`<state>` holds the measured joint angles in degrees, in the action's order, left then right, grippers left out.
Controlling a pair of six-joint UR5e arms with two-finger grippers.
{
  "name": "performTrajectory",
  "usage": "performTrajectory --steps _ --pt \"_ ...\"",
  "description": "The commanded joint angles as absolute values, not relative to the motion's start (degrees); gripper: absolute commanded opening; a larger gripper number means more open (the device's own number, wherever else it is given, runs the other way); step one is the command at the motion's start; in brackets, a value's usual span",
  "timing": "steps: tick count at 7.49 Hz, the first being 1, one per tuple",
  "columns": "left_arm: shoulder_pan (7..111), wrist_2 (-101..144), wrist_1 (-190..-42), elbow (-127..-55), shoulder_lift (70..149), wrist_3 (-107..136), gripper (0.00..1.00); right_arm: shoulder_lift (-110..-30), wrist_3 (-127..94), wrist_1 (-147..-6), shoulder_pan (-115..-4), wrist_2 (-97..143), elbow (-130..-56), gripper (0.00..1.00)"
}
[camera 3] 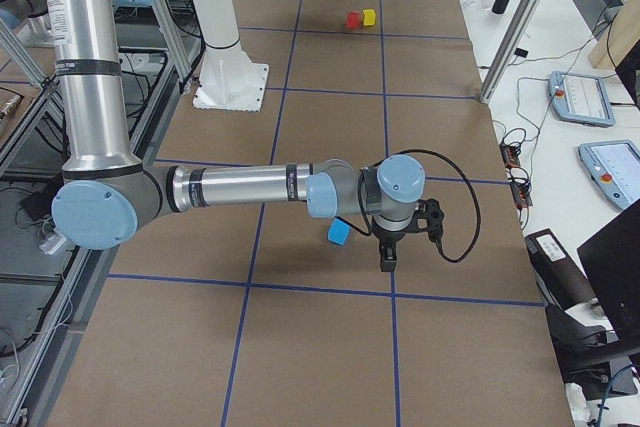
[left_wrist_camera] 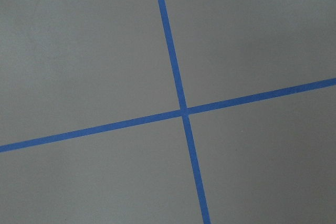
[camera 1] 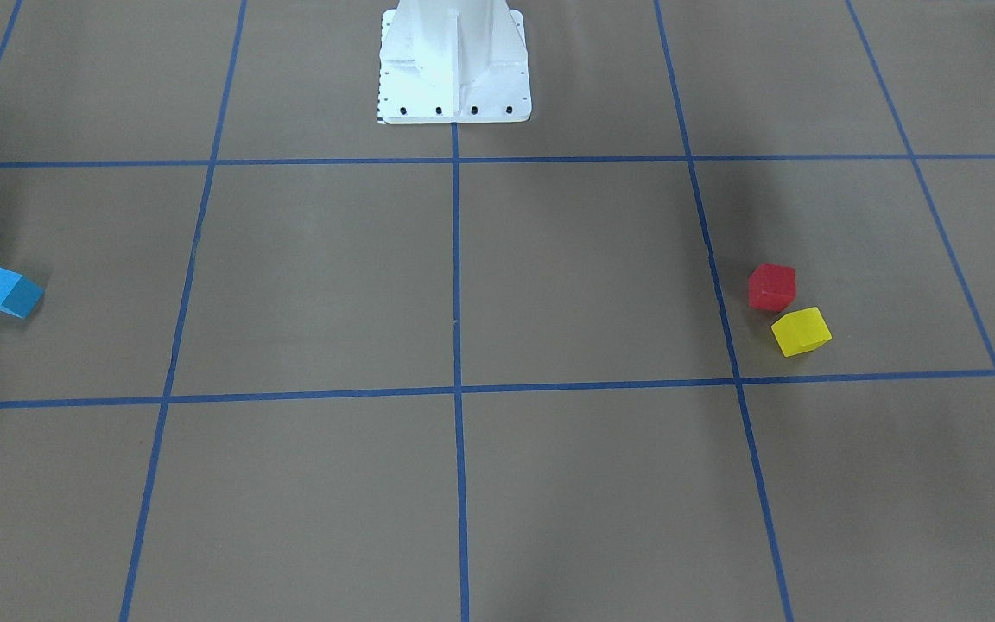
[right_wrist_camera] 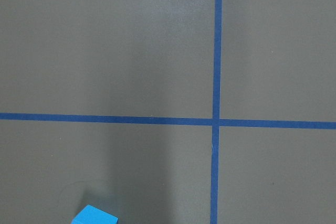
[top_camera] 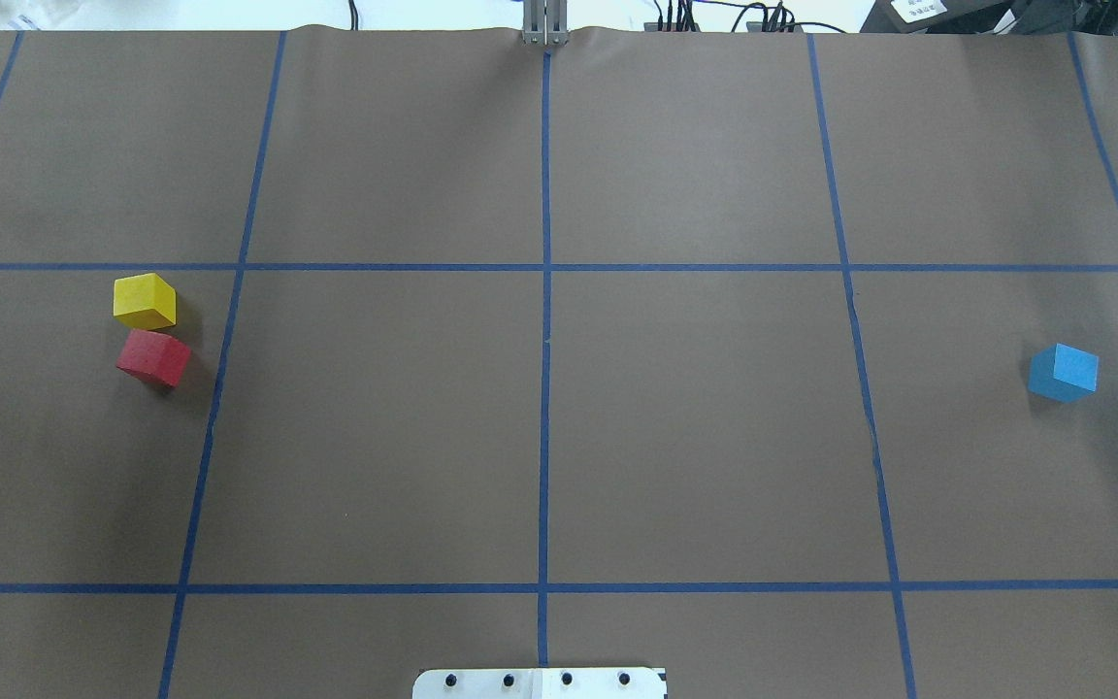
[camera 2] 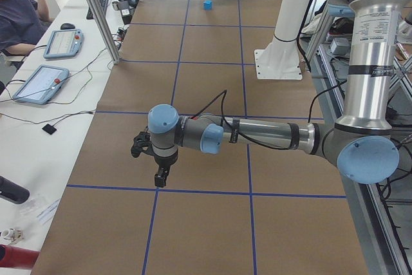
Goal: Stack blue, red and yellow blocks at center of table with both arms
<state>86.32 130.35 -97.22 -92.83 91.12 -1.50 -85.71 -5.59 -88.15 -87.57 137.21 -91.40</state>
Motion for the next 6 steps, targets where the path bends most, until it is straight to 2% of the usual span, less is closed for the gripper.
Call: performTrajectory --steps 1,6 --pt "86.31 130.43 -97.21 -93.16 91.06 -1.49 1.00 -85.78 -5.54 -88.15 -87.54 136.94 -91.41 1.00" --pt "86.22 130.34 -97.73 -93.69 91.05 -1.93 1.00 -86.39 -5.54 -87.80 -87.54 136.41 -91.49 1.00"
